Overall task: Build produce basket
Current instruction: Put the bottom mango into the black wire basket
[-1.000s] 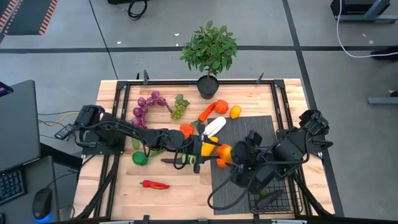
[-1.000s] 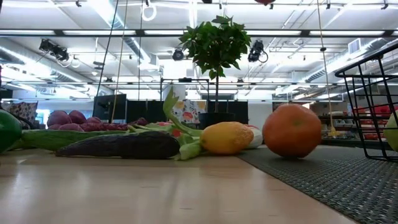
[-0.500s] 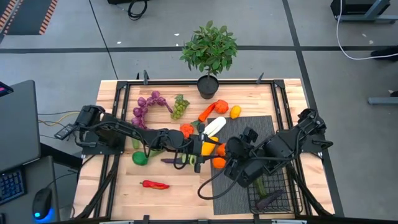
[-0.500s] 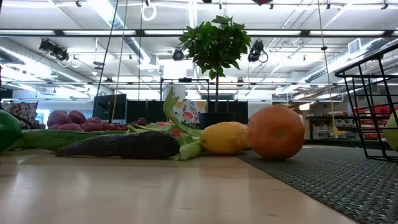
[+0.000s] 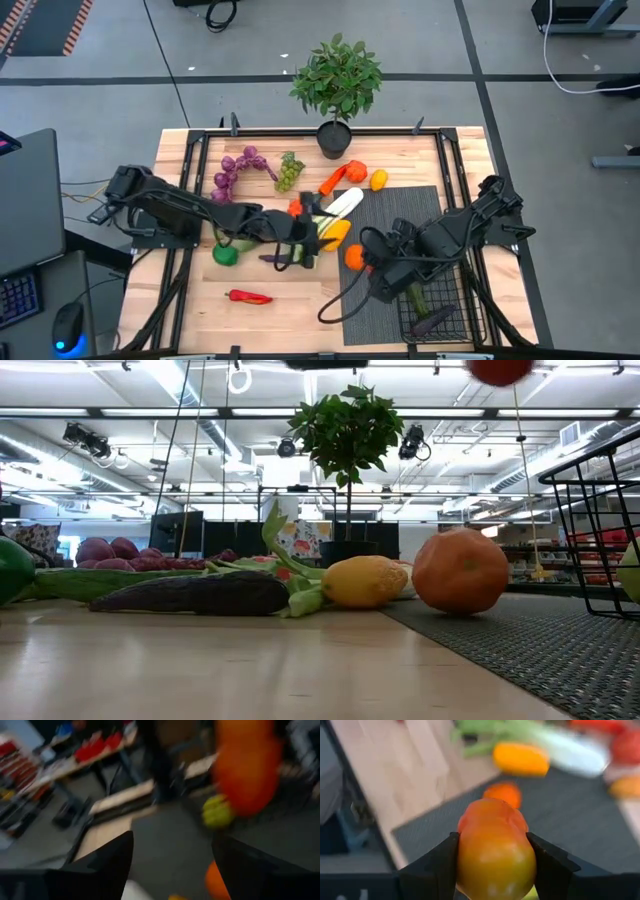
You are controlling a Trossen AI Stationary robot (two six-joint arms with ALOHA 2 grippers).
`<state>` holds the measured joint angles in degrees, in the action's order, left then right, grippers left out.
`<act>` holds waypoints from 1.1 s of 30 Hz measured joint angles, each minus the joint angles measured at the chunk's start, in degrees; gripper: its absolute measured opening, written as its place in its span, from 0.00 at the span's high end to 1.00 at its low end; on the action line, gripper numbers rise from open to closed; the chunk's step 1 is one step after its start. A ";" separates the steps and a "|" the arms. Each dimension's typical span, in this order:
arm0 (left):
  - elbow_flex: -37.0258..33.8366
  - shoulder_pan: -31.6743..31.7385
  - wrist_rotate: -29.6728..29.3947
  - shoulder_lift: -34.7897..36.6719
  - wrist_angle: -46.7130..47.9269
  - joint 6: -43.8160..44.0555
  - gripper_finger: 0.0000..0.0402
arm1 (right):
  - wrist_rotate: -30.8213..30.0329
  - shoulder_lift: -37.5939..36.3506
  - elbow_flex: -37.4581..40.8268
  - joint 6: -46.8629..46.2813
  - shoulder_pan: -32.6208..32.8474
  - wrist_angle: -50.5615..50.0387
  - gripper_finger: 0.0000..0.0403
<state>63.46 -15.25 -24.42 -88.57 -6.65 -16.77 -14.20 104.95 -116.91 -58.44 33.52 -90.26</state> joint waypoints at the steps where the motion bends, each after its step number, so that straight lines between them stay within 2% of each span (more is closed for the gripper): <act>1: 0.00 0.02 -1.05 0.88 3.17 1.03 0.32 | 3.16 0.00 0.60 -0.67 0.01 0.08 0.49; 6: -0.02 0.95 -1.82 2.57 13.47 7.85 0.35 | 14.54 0.00 4.18 -6.14 0.56 0.17 0.49; 11: -0.02 1.05 -1.89 1.35 16.75 10.96 0.40 | 19.42 -0.24 6.83 -8.99 1.72 0.26 0.49; 14: -0.07 1.01 -1.87 0.65 17.04 12.12 0.43 | 17.29 -2.90 7.87 -9.50 2.45 0.35 0.49; 18: -0.07 0.78 -1.86 0.46 19.11 14.27 0.46 | 12.45 -10.10 11.35 -12.41 2.69 0.20 0.49; 25: -0.07 -0.63 -1.87 0.46 23.68 16.61 0.51 | 12.70 -22.57 26.09 -19.91 4.01 0.10 0.49; 30: -0.07 -0.79 -1.85 0.46 24.17 16.50 0.53 | 10.93 -28.23 35.07 -25.14 5.58 0.09 0.49; 33: -0.07 -0.78 -1.36 0.46 24.49 16.59 0.53 | 10.76 -29.77 38.23 -25.35 6.29 0.27 0.39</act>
<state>63.40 -16.03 -25.78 -88.12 17.84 -0.18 -3.44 75.17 -78.69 -83.79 39.80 -89.99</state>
